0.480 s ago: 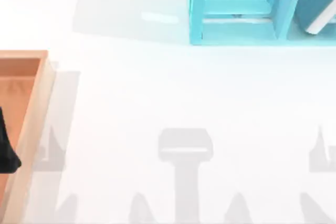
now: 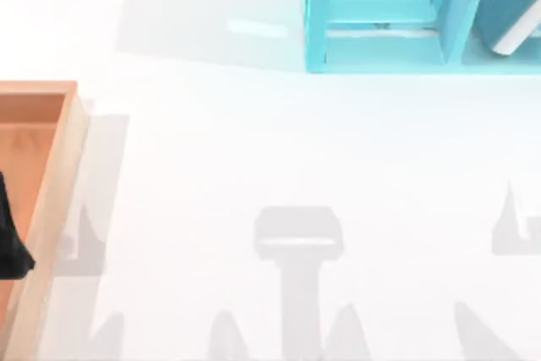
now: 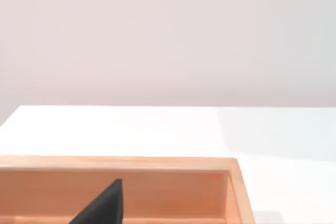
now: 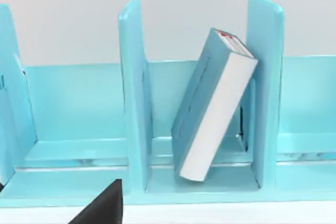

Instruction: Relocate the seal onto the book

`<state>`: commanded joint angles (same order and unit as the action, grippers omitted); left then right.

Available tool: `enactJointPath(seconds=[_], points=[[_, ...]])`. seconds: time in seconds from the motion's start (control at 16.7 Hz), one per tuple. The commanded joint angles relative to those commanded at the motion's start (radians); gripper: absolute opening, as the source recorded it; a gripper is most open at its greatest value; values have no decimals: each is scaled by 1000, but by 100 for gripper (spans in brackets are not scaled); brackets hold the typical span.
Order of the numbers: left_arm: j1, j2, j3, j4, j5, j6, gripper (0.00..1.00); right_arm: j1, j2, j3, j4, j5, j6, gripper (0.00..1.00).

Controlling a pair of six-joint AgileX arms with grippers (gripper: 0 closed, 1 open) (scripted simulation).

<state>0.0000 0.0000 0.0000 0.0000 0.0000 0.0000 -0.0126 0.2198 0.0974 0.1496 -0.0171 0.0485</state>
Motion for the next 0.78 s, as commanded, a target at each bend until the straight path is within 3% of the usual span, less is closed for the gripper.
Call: enactJointPath(seconds=[0.78], points=[[0,0,0,0,0,0,100,-62,1302,478,734,-83,238,100]])
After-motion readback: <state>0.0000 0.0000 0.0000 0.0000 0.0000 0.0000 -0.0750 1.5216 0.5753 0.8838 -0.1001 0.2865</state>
